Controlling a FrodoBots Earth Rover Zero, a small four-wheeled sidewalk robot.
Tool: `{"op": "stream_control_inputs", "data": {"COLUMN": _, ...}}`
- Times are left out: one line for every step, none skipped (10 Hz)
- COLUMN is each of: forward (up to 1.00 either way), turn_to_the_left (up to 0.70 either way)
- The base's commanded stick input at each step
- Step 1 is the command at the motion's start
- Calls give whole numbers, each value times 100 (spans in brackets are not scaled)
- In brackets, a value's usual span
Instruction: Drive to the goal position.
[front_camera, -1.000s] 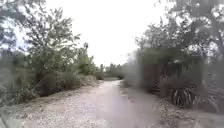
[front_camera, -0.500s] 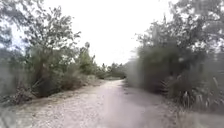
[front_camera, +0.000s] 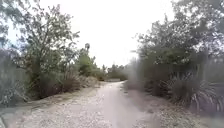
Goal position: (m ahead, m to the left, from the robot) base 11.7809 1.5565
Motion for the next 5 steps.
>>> {"op": "stream_control_inputs", "data": {"forward": 45, "turn_to_the_left": 0}}
{"op": "stream_control_inputs", "data": {"forward": 45, "turn_to_the_left": 0}}
{"op": "stream_control_inputs", "data": {"forward": 45, "turn_to_the_left": 0}}
{"op": "stream_control_inputs", "data": {"forward": 45, "turn_to_the_left": 0}}
{"op": "stream_control_inputs", "data": {"forward": 45, "turn_to_the_left": 0}}
